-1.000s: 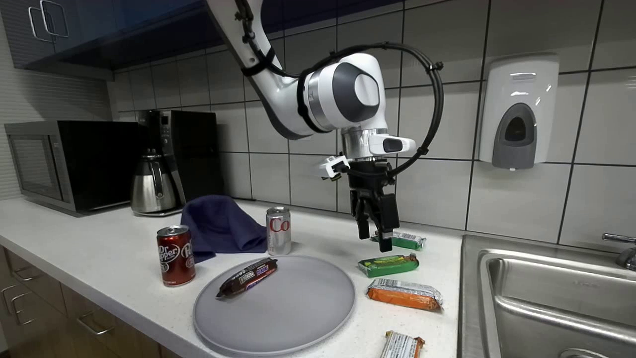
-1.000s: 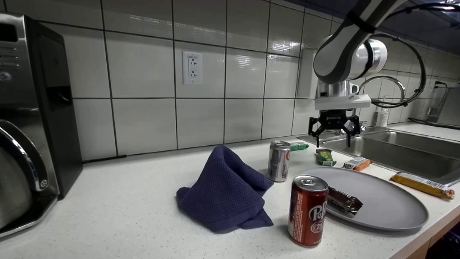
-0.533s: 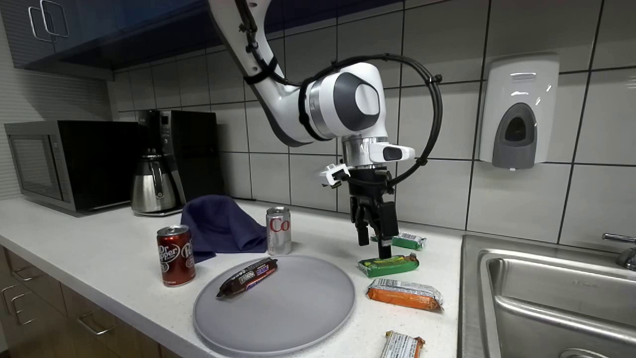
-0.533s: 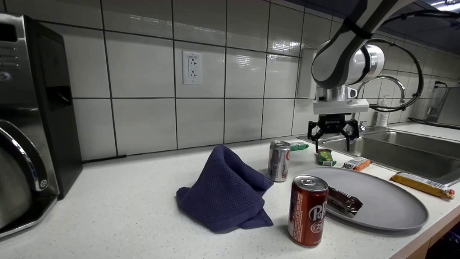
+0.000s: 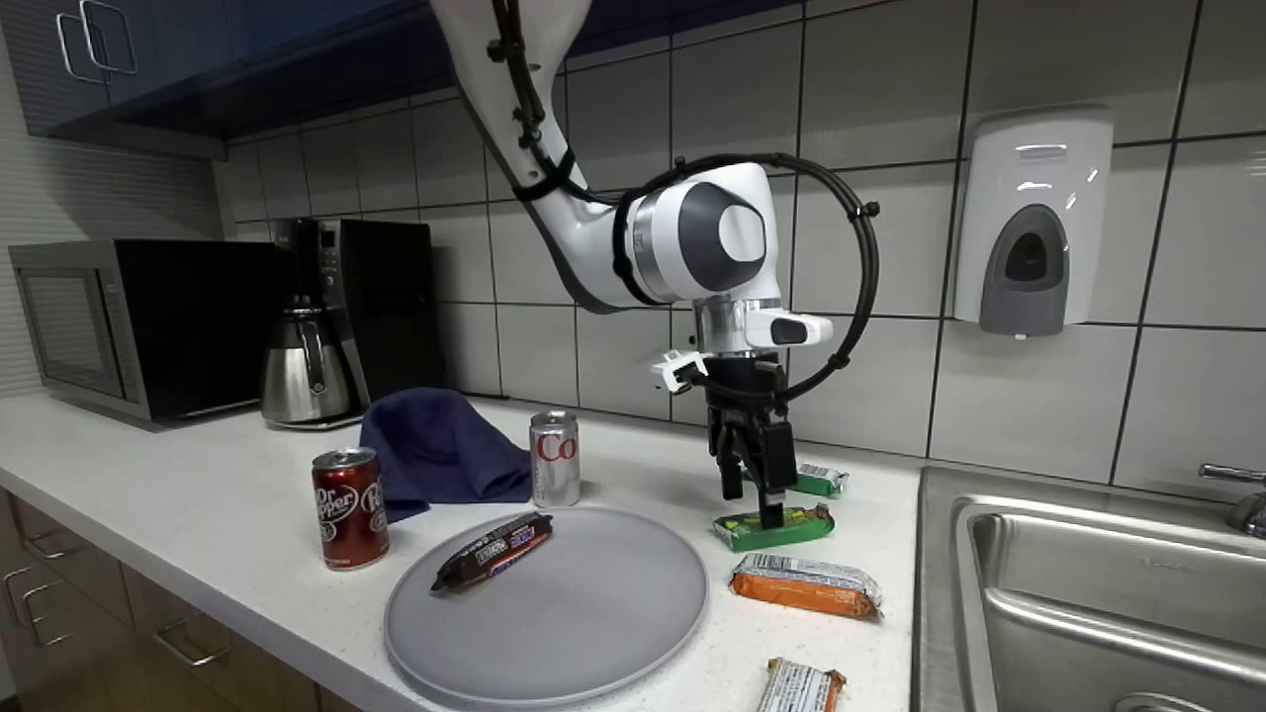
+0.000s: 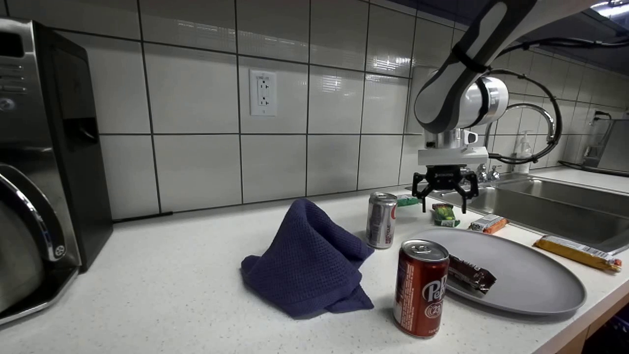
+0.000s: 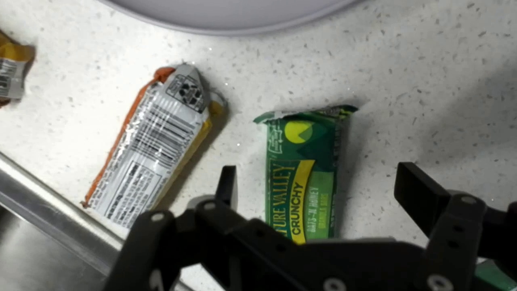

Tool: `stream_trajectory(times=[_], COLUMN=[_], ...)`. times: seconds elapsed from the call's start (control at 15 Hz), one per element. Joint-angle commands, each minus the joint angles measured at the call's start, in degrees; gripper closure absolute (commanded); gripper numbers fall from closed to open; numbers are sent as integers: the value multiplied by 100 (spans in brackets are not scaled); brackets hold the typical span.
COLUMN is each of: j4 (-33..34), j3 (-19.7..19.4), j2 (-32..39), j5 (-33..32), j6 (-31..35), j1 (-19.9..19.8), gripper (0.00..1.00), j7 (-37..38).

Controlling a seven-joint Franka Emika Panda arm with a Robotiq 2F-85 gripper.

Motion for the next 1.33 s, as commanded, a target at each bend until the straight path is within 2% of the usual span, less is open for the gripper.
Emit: stream_trajectory(times=[0.0, 1.07, 1.13, 1.27], j4=[380, 409, 395, 384], j3=[30, -85, -91, -106], j2=[273, 291, 271, 264], j5=[147, 169, 171, 159], j6=[-18, -14, -5, -8], j1=[-50, -110, -114, -111], gripper=[0, 0, 25, 34], j7=[45, -12, -20, -18])
